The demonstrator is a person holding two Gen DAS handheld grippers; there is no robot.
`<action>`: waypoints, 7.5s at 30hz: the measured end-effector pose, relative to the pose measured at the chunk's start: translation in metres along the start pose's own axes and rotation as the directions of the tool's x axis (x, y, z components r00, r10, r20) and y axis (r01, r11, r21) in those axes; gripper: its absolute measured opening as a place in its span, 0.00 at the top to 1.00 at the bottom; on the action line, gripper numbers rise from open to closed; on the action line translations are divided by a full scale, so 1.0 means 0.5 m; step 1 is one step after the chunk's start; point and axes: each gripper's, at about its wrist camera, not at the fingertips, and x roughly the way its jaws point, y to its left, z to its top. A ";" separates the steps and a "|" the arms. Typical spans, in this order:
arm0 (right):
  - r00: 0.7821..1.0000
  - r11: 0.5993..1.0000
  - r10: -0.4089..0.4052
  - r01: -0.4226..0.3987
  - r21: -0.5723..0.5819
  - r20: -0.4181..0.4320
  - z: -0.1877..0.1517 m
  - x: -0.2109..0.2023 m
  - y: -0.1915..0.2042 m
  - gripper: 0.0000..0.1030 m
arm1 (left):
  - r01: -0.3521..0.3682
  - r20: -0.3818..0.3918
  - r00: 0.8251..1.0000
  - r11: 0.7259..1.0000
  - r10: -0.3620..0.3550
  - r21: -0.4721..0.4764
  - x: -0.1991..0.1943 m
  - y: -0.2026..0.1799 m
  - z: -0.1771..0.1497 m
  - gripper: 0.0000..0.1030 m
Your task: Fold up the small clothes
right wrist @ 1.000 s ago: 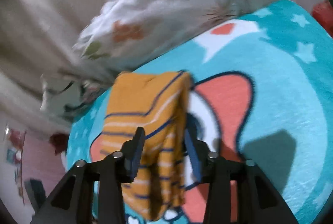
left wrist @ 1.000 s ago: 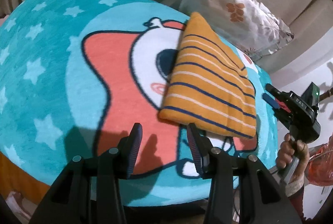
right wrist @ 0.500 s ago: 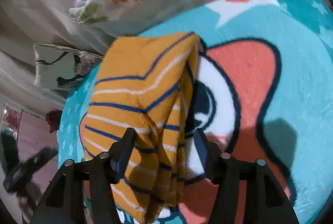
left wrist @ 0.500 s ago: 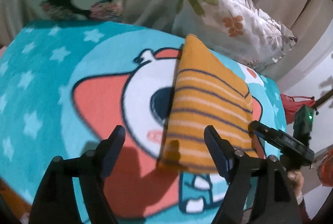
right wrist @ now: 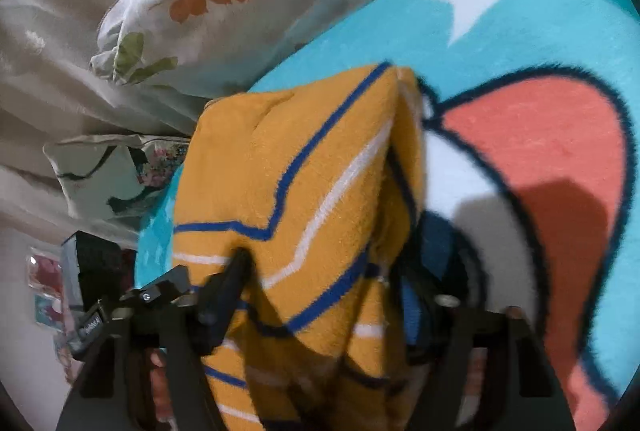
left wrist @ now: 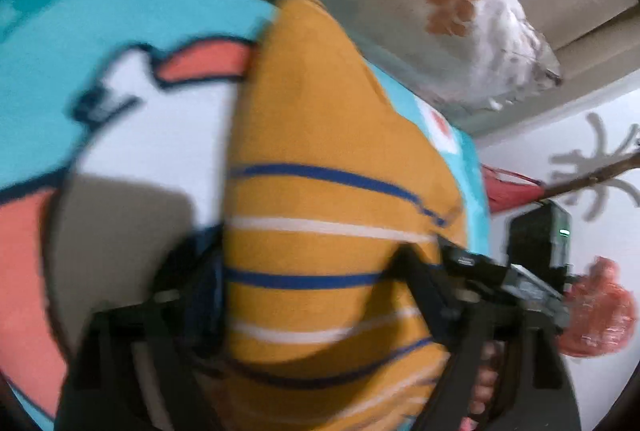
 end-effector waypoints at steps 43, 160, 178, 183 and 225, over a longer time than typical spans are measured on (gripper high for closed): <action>0.926 0.845 -0.338 0.378 -0.378 0.170 -0.212 0.057 0.360 0.40 | -0.623 0.554 0.645 0.782 0.526 -0.017 -0.481 0.065 -0.253 0.16; 0.869 0.769 -0.473 0.488 -0.413 0.147 -0.549 -0.217 0.072 0.21 | -0.644 0.459 0.676 0.765 0.577 -0.012 -0.332 -0.287 -0.582 0.00; 0.845 0.744 -0.520 0.518 -0.421 0.122 -0.561 -0.218 0.044 0.21 | -0.631 0.407 0.704 0.776 0.581 -0.016 -0.297 -0.282 -0.590 0.00; 0.837 0.735 -0.532 0.530 -0.423 0.125 -0.560 -0.220 0.040 0.21 | -0.629 0.380 0.715 0.777 0.587 -0.017 -0.283 -0.275 -0.586 0.00; 0.712 0.554 -0.655 0.680 -0.481 0.252 -0.419 -0.084 0.252 0.19 | -0.689 0.273 0.700 0.725 0.660 0.013 -0.260 -0.107 -0.428 0.00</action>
